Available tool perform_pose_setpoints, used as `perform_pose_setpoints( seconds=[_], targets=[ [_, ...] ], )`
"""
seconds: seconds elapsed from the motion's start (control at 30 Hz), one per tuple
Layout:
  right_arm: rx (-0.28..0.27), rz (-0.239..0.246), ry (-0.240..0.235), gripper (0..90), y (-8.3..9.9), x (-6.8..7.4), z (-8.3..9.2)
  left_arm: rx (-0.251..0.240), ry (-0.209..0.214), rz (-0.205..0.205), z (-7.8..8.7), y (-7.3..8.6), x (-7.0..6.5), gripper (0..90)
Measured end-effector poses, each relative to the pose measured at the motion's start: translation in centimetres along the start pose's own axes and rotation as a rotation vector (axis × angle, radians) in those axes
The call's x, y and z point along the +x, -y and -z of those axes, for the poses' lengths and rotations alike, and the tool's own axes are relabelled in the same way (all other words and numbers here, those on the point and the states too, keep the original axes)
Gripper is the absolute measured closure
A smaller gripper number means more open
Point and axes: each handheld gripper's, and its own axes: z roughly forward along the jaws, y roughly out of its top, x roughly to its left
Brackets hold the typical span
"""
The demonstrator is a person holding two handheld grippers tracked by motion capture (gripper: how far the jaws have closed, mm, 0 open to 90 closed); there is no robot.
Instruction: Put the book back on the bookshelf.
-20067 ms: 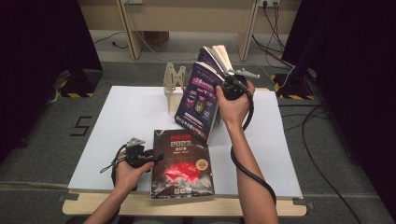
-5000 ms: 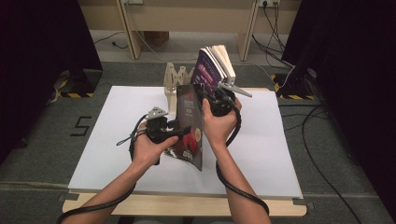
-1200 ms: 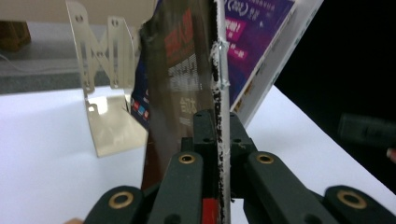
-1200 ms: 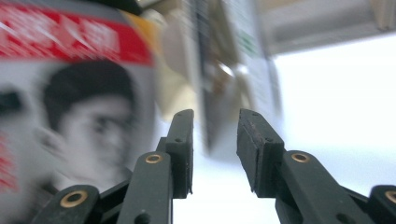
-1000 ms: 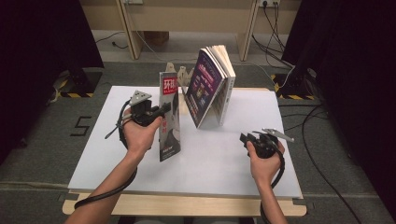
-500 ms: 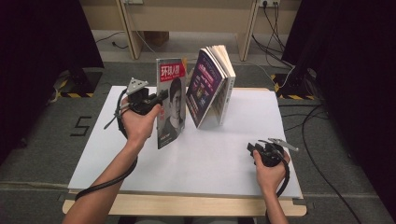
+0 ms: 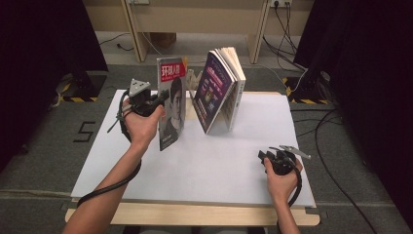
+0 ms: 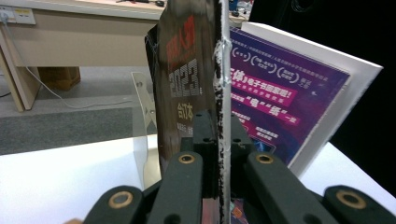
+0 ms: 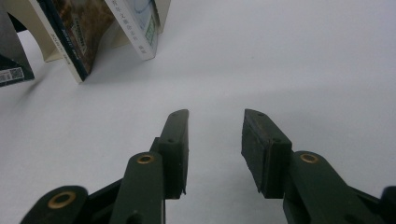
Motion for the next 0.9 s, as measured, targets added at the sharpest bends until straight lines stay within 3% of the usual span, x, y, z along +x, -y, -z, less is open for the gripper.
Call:
perform_pose_setpoints(
  seconds=[0.17,0.37,0.63,0.73,0.9],
  targets=[
    [0.005,0.011,0.006,62.1,0.1,0.0,-0.1,-0.025,-0.002,0.006,-1.1,-0.2,0.5,86.6],
    [0.001,0.017,0.005,62.1,0.2,0.0,-0.2,-0.058,-0.035,-0.006,-3.1,-1.1,0.7,86.6],
    [0.001,0.012,0.005,61.9,0.2,-0.1,-0.3,-0.094,-0.062,-0.04,-5.8,-2.0,1.1,86.6],
    [0.008,0.003,0.006,61.9,0.2,-0.1,-0.3,-0.117,-0.065,-0.048,-6.8,-1.9,1.1,86.6],
    [0.011,0.032,0.014,61.9,0.3,-0.1,-0.5,-0.142,-0.06,-0.061,-8.0,-0.6,1.1,86.5]
  ],
)
